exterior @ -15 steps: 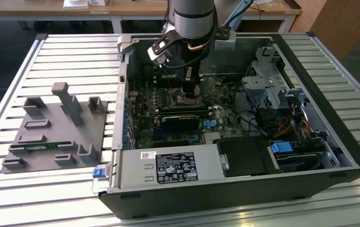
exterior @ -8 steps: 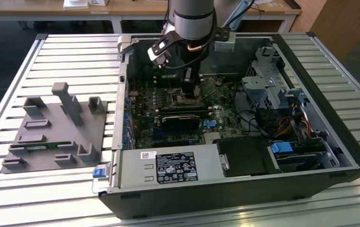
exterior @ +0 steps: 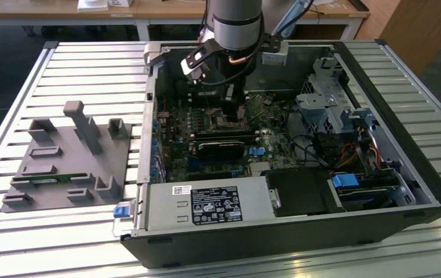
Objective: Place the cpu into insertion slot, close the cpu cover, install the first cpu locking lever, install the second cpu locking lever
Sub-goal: 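Place the cpu into insertion slot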
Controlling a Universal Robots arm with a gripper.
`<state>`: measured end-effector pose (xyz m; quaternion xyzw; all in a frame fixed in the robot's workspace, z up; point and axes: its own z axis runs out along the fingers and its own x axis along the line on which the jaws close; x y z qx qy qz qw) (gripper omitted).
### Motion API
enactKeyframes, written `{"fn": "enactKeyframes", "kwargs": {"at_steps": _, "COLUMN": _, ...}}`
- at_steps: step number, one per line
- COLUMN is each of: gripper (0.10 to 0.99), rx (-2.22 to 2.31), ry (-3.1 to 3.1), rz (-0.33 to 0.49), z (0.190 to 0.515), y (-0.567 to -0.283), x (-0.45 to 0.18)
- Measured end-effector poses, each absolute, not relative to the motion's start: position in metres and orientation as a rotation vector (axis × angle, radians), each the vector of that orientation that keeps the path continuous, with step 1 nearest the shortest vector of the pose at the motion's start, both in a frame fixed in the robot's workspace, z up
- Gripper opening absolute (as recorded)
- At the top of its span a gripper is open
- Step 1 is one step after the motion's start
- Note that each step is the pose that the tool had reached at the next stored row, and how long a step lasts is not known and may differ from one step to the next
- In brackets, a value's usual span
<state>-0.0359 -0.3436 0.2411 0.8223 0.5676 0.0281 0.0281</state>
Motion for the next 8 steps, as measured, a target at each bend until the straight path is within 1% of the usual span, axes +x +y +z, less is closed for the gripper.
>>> {"fn": "enactKeyframes", "kwargs": {"at_steps": 8, "gripper": 0.541, "rx": 2.558, "ry": 1.722, "rz": 0.086, "z": 0.2385, "y": -0.3436, "x": -0.0359}}
